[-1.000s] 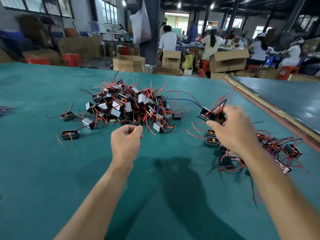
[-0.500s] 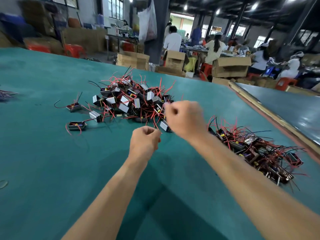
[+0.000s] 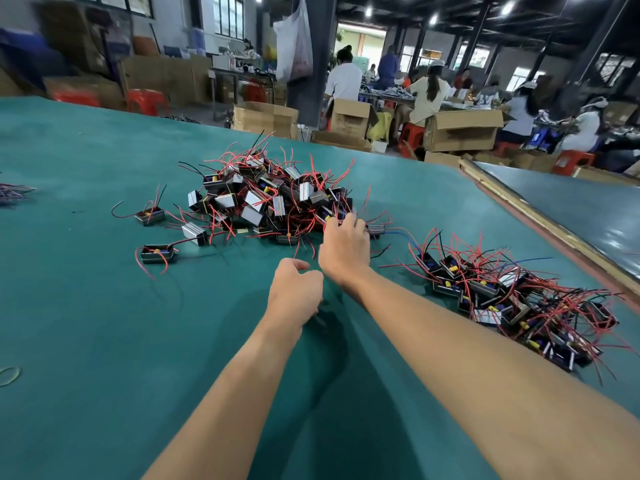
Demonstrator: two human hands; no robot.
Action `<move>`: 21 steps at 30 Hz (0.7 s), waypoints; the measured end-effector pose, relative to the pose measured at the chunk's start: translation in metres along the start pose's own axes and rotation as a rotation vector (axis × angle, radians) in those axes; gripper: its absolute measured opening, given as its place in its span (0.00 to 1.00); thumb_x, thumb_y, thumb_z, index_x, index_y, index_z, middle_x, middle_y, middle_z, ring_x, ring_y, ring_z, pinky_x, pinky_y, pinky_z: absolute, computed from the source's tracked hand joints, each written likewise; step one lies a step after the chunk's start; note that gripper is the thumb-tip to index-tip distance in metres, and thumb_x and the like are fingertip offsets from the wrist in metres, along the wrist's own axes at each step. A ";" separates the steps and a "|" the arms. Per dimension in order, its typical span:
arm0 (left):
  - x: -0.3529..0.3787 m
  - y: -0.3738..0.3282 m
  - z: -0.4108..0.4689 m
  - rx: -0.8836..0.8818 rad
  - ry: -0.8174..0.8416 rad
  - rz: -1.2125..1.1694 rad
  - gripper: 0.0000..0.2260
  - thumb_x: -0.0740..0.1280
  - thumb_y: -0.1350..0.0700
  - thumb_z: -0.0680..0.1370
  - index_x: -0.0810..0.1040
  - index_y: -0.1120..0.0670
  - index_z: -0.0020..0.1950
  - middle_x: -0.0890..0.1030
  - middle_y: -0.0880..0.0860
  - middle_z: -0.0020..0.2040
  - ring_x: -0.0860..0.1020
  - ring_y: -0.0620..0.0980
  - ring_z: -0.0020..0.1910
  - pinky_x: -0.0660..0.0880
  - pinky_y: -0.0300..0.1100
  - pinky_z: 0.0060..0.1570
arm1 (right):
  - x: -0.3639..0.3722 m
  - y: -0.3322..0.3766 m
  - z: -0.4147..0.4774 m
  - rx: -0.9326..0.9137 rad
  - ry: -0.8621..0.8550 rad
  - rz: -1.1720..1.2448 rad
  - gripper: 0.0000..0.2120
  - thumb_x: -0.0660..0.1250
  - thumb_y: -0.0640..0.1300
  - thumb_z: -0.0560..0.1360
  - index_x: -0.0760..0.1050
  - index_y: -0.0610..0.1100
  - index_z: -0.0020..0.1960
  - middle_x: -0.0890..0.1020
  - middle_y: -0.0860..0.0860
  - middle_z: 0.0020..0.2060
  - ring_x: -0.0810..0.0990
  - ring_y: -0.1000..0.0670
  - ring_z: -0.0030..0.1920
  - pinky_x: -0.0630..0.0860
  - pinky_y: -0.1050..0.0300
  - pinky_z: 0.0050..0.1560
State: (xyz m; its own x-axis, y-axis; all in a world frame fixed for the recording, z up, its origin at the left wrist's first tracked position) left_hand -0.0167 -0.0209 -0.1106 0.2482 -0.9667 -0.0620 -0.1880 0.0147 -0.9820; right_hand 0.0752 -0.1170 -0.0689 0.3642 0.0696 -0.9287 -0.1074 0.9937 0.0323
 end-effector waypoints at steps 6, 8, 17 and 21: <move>-0.001 -0.006 -0.003 0.010 0.005 -0.006 0.11 0.64 0.59 0.73 0.73 0.53 0.55 0.78 0.51 0.36 0.77 0.51 0.33 0.76 0.46 0.39 | 0.001 -0.010 0.002 -0.022 0.064 0.121 0.07 0.60 0.29 0.75 0.72 0.38 0.49 0.69 0.40 0.54 0.76 0.36 0.49 0.68 0.48 0.42; -0.001 -0.007 -0.006 0.010 0.014 0.003 0.10 0.64 0.59 0.73 0.73 0.53 0.55 0.78 0.51 0.38 0.77 0.50 0.34 0.76 0.46 0.38 | -0.002 -0.015 0.002 -0.018 0.076 0.181 0.05 0.63 0.30 0.75 0.74 0.36 0.49 0.71 0.41 0.52 0.76 0.36 0.50 0.71 0.49 0.44; 0.003 -0.014 -0.013 -0.001 0.088 -0.044 0.10 0.63 0.54 0.79 0.73 0.56 0.58 0.82 0.55 0.49 0.80 0.50 0.34 0.78 0.44 0.35 | -0.066 -0.044 -0.050 -0.018 -0.023 0.688 0.09 0.75 0.38 0.68 0.79 0.50 0.41 0.81 0.58 0.35 0.79 0.61 0.36 0.73 0.66 0.42; 0.015 -0.015 -0.023 -0.111 0.301 -0.202 0.12 0.64 0.49 0.79 0.76 0.57 0.50 0.84 0.56 0.38 0.80 0.54 0.30 0.79 0.45 0.34 | -0.082 -0.037 -0.093 -0.171 0.198 0.781 0.10 0.72 0.36 0.71 0.78 0.50 0.46 0.84 0.54 0.40 0.84 0.54 0.40 0.79 0.61 0.44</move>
State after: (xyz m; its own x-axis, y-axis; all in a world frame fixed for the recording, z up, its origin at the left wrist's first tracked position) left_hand -0.0316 -0.0411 -0.0924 0.0034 -0.9793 0.2026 -0.2701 -0.1960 -0.9427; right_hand -0.0366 -0.1674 -0.0285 -0.0422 0.7027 -0.7103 -0.4077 0.6369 0.6543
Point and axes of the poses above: each hand's wrist, its own z-axis towards the middle knuckle, its own x-axis out of the palm, y = z × x, the point moved 6 cm from there along z, towards the middle knuckle
